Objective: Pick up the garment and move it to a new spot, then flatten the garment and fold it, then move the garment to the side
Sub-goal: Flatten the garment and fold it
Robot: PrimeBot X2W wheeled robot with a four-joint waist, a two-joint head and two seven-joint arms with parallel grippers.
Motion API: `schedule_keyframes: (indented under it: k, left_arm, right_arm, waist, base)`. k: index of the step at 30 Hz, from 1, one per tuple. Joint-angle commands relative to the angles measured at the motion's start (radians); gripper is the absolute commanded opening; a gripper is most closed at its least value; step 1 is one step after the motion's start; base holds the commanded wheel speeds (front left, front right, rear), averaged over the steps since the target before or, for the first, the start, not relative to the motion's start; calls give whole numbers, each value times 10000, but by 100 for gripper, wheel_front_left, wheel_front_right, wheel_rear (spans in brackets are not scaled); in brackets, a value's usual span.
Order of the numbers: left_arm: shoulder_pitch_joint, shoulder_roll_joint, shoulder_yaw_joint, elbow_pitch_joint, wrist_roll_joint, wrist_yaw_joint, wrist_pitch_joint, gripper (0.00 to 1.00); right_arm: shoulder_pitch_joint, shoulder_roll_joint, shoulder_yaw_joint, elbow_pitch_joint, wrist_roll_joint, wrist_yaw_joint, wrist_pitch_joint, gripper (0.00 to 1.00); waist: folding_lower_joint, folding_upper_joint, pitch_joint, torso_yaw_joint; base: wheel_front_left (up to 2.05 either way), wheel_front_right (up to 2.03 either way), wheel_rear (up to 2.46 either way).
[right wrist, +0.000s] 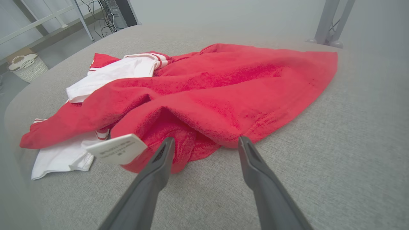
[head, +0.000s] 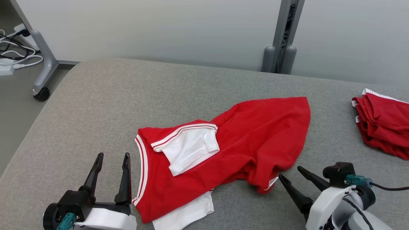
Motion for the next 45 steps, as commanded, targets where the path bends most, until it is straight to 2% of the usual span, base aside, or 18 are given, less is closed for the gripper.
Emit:
schedule_keyframes:
  k: [1,6,15,21,22,23,24,25,27,30,32,37,45]
  left_arm:
    - [-181,39,12,-18,19,-51,-34,100]
    - [-212,38,-9,24,72,-63,-34,100]
    - [-298,41,-50,80,136,-129,-34,100]
    - [-310,39,-107,112,108,-116,-34,100]
    - [-305,39,-110,116,100,-118,-34,100]
    - [-304,39,-116,123,96,-119,-34,100]
    - [-306,38,-125,124,90,-114,-34,100]
    - [-306,38,-129,124,83,-118,-34,100]
    - [-307,41,-122,130,77,-119,-34,100]
    - [-319,39,-107,132,74,-123,-34,100]
    - [-318,39,-85,133,77,-127,-34,100]
    - [-240,39,-31,130,96,-81,-34,100]
    - [-73,38,-28,67,72,-55,-34,100]
  right_arm:
    - [36,93,36,39,12,-3,11,100]
    - [-199,396,349,491,193,-3,13,100]
    - [-960,838,1081,2045,639,-3,-566,100]
    - [-1337,1164,1585,2966,1305,-3,-932,100]
    - [-1403,1167,1677,3136,1374,-3,-959,95]
    - [-1462,1193,1750,3273,1466,-1,-1044,70]
    - [-1521,1250,1815,3390,1573,-1,-1122,50]
    - [-1577,1279,1896,3526,1655,-3,-1198,46]
    - [-1664,1346,2046,3787,1854,-3,-1325,22]
    - [-1785,1449,2291,4078,2134,-3,-1486,5]
    - [-1848,1449,2443,4181,2303,-3,-1596,0]
    - [-1938,1305,2725,4155,2570,-3,-1835,0]
    - [-1765,587,3048,3069,2740,-3,-2083,0]
  waist:
    - [0,-1,8,29]
    - [0,-1,18,145]
    - [0,-1,42,435]
    - [0,-1,21,603]
    - [0,-1,21,629]
    - [0,-1,22,651]
    - [0,-1,25,671]
    - [0,-1,26,691]
    - [0,-1,30,719]
    - [0,-1,42,748]
    - [0,-1,41,748]
    - [0,-1,-10,676]
    - [0,-1,-103,334]
  base:
    - [0,0,0]
    - [0,0,0]
    - [0,0,0]
    - [0,0,0]
    - [0,0,0]
    - [0,0,0]
    - [0,0,0]
    - [0,0,0]
    - [0,0,0]
    - [0,0,0]
    - [0,0,0]
    - [0,0,0]
    - [0,0,0]
